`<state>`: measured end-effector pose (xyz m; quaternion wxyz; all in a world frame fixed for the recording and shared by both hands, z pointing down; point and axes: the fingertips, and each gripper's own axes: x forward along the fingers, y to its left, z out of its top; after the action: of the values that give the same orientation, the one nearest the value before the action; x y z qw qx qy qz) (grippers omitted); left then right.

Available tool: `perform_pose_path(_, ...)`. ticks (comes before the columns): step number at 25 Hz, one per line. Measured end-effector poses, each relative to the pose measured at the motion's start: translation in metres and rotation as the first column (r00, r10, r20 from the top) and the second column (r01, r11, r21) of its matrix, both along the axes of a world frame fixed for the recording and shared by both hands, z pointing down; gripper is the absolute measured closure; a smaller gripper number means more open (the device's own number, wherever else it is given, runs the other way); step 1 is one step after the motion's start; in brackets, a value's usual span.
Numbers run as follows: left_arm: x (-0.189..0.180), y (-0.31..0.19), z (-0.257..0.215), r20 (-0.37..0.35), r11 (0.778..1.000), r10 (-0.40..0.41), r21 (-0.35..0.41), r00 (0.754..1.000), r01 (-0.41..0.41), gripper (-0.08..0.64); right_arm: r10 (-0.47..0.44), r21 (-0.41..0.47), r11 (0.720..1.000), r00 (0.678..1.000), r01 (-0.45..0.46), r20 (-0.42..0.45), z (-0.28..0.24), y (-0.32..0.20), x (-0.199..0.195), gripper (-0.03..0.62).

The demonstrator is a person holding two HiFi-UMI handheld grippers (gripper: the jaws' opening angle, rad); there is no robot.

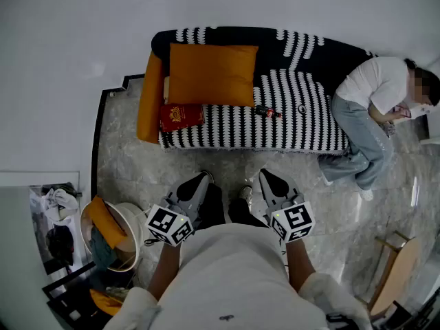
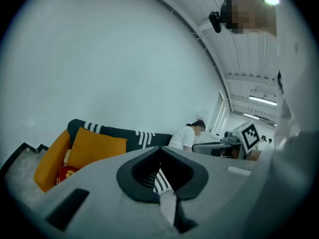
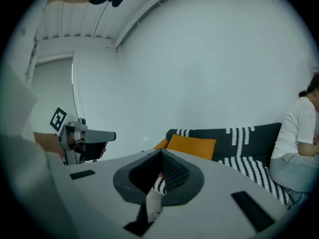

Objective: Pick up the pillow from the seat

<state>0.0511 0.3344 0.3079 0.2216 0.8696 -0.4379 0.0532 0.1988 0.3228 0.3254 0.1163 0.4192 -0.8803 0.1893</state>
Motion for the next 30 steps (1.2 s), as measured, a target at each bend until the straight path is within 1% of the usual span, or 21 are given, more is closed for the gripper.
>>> perform_pose_path(3,-0.001,0.0,0.001,0.013,1.0,-0.008,0.012,1.0,0.007,0.548,-0.005,0.002,1.0,1.0,0.005,-0.004,0.003,-0.003,0.0,0.586)
perform_pose_path(8,-0.008,0.005,0.005,0.011,1.0,-0.023,0.01,1.0,0.023,0.549,-0.015,0.005,1.0,1.0,0.016,-0.022,0.006,0.001,-0.005,0.586)
perform_pose_path(10,-0.011,0.007,0.005,0.012,0.999,-0.033,0.008,0.999,0.033,0.549,-0.024,0.001,1.0,1.0,0.024,-0.007,0.005,0.002,-0.009,0.586)
perform_pose_path(13,-0.016,0.006,0.005,0.012,0.999,-0.043,0.005,0.999,0.043,0.548,-0.029,-0.003,1.0,0.999,0.029,0.038,0.0,0.0,-0.016,0.586)
perform_pose_path(16,-0.026,0.003,0.005,0.014,0.999,-0.047,0.008,0.999,0.047,0.548,-0.026,0.013,1.0,0.999,0.026,0.025,-0.003,-0.004,-0.024,0.586)
perform_pose_path(19,-0.037,-0.004,0.004,0.011,0.999,-0.046,0.013,0.999,0.046,0.548,-0.021,0.023,1.0,1.0,0.02,0.019,-0.005,-0.011,-0.034,0.586)
perform_pose_path(23,-0.054,-0.022,0.007,0.025,1.0,-0.029,-0.001,0.999,0.029,0.548,-0.003,0.037,0.999,0.999,0.004,-0.037,-0.006,-0.029,-0.048,0.586)
perform_pose_path(25,-0.064,-0.032,0.006,0.024,1.0,-0.016,-0.003,1.0,0.016,0.548,0.004,0.046,0.999,0.999,-0.002,-0.049,-0.009,-0.04,-0.058,0.586)
perform_pose_path(30,-0.095,-0.06,-0.002,0.009,1.0,-0.013,0.025,1.0,0.012,0.548,-0.029,0.073,0.997,1.0,0.029,0.006,-0.031,-0.065,-0.092,0.586)
